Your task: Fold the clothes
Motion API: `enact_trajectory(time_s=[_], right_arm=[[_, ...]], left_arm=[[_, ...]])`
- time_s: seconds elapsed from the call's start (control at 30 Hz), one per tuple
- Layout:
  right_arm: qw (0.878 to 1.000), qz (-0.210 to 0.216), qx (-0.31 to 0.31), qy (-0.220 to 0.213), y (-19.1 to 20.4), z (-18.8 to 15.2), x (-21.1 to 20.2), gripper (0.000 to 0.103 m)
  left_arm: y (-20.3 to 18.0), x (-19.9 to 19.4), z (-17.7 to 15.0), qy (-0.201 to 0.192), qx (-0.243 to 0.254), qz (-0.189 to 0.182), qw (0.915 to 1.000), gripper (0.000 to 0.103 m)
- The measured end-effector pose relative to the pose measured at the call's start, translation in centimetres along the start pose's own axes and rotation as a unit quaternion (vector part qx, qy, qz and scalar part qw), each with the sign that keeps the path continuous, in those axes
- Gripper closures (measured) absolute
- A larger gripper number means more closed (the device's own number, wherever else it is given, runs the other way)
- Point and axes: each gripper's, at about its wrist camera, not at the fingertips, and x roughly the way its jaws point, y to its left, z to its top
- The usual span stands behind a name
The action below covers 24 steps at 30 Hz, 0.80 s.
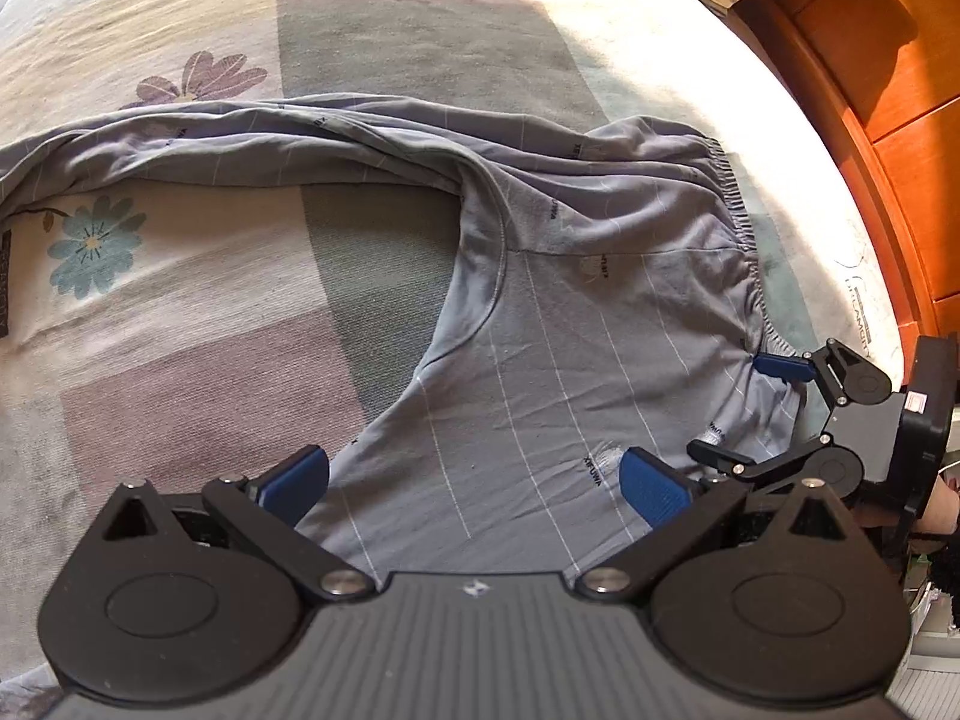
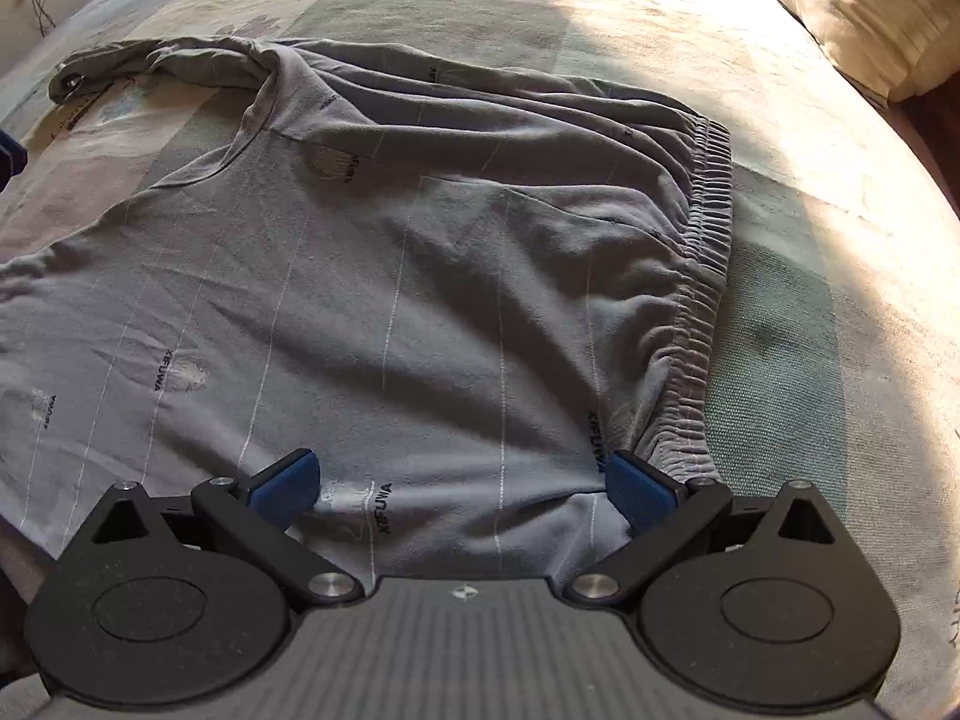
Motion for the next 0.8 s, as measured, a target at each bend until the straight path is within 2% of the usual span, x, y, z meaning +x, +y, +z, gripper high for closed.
enact_trajectory(time_s=[0.07, 0.2, 0.37, 0.57, 0.67, 0.8], right_arm=[[1.0, 0.002, 0.009, 0.012, 0.1, 1.3, -0.5, 0.0], [0.998, 0.046, 0.029, -0.04, 0.4, 5.3, -1.8, 0.0], [0.99, 0.101, -0.032, -0.088, 2.2, 12.1, 0.2, 0.0], [0.972, 0.185, -0.084, -0.117, 6.0, 20.1, 2.5, 0.0], [0.968, 0.207, -0.094, -0.105, 8.1, 22.9, 4.2, 0.0], [0.968, 0.22, -0.092, -0.083, 10.1, 24.7, 5.8, 0.0]], left_arm=[[-0.1, 0.3, 0.0, -0.007, -0.007, -0.003, 0.9999, 0.001], [1.4, 0.1, 0.0, -0.025, -0.041, 0.005, 0.9988, 0.001], [4.8, -0.9, 0.7, -0.061, -0.072, 0.024, 0.9952, 0.001], [9.9, -2.1, 1.8, -0.094, -0.1, 0.047, 0.9893, 0.001], [12.4, -2.7, 2.4, -0.109, -0.114, 0.058, 0.9858, 0.001], [14.7, -3.2, 2.4, -0.119, -0.125, 0.062, 0.9831, 0.001]])
